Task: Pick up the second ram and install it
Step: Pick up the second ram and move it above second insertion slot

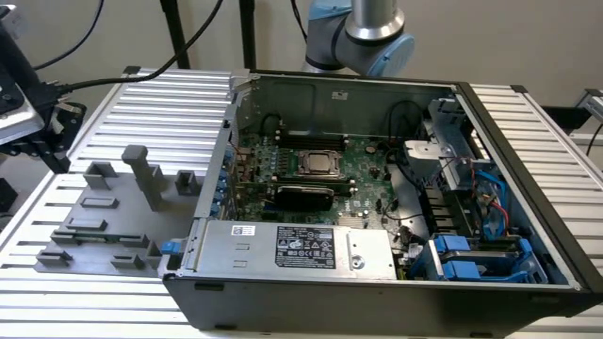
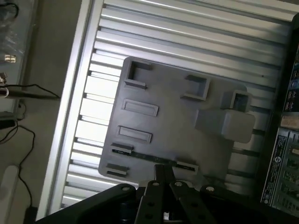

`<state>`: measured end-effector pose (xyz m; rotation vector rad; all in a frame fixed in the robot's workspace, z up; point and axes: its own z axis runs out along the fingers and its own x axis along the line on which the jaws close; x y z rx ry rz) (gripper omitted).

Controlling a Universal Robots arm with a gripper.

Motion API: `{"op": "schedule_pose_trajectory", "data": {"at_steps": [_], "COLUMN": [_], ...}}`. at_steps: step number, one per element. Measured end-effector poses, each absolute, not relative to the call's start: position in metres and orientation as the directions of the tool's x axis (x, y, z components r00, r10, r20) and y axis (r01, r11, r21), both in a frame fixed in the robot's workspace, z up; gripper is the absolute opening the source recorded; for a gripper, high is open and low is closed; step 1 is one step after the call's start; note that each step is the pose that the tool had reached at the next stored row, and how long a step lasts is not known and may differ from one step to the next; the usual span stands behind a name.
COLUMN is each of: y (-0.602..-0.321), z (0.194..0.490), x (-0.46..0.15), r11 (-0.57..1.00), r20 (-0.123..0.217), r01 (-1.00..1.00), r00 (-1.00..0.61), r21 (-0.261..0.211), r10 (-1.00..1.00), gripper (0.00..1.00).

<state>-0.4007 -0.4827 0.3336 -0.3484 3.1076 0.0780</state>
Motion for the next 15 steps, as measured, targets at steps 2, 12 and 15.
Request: {"op": "schedule_pose_trajectory", "data": {"at_steps": [2,12,15], "y": [-0.4826,-0.4827,-0.4827], "z": [0.3334,0.3311,0.3298], "x": [-0.4007,-0.4006,-0.4007], "r11": [0.965,0.903,0.878], "r20": [-0.02,-0.022,-0.022], "r01": [-0.257,-0.427,-0.476], "r00": [-0.967,-0.904,-0.879], "r21": [0.048,0.047,0.047], "r10": [-0.256,-0.427,-0.476], "gripper": [0.11,0.11,0.11]}}
